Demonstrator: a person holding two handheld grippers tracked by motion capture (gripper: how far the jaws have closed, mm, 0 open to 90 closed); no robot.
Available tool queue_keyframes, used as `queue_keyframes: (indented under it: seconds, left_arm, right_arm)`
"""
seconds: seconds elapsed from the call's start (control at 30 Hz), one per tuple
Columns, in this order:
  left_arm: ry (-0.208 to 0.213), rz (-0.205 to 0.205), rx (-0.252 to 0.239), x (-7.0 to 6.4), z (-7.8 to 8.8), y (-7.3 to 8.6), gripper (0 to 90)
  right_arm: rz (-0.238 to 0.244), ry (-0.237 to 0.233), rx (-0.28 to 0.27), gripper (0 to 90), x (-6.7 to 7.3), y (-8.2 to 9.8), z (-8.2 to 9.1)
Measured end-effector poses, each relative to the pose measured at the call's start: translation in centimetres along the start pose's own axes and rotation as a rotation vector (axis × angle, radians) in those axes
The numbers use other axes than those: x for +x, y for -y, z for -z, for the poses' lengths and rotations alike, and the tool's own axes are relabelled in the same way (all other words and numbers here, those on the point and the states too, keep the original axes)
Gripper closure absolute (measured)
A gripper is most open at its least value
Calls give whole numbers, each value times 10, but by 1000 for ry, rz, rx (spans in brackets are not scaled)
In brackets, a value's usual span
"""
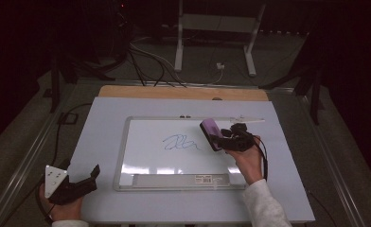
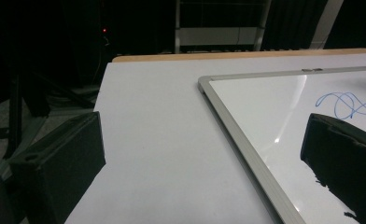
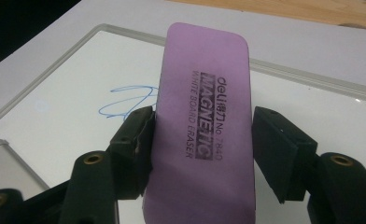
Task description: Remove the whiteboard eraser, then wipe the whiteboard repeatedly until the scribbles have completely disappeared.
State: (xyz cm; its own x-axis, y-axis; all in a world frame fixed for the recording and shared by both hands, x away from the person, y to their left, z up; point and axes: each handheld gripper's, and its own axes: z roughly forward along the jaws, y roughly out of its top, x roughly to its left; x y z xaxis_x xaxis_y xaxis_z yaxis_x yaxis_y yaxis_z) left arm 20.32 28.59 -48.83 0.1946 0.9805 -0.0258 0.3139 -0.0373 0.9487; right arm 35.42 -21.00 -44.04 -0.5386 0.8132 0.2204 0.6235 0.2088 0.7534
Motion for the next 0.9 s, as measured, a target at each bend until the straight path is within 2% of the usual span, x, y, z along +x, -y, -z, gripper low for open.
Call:
queue_keyframes:
  seconds: [0.53,0.9]
  left_arm:
    - [2,-6,5,0,-1,0,5]
    - [4,-6,3,0,-1,0,5]
  right_arm:
    - [-6,-3,15,408,4,0,-20]
    - [5,16,40,408,6,2,-34]
